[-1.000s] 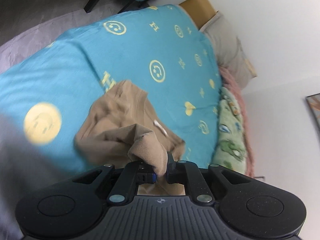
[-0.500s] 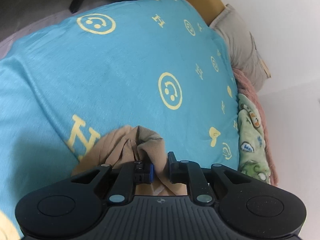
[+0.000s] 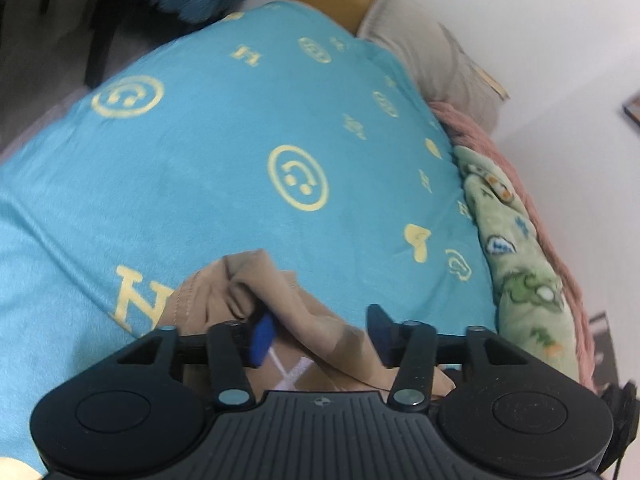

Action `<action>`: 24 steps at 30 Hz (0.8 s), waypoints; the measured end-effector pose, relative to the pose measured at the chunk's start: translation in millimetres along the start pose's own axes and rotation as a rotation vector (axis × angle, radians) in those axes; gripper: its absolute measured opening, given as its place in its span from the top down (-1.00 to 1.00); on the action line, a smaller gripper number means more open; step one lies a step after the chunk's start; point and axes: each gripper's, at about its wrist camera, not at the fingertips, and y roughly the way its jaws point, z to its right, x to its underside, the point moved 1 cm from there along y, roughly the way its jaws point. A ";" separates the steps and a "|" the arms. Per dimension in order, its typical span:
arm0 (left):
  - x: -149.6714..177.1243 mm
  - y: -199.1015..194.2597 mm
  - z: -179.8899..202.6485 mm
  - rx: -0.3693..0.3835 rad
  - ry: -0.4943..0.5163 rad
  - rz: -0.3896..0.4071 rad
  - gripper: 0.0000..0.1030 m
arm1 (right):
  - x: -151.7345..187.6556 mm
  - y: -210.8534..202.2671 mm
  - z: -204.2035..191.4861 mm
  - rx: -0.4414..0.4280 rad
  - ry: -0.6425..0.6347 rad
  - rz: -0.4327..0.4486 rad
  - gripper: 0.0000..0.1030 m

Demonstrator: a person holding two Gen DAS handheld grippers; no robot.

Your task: Fold clothes

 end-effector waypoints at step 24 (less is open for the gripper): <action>31.2 36.7 10.4 -0.250 0.422 0.017 -0.69 | 36.4 37.9 -43.8 0.151 -0.642 0.002 0.24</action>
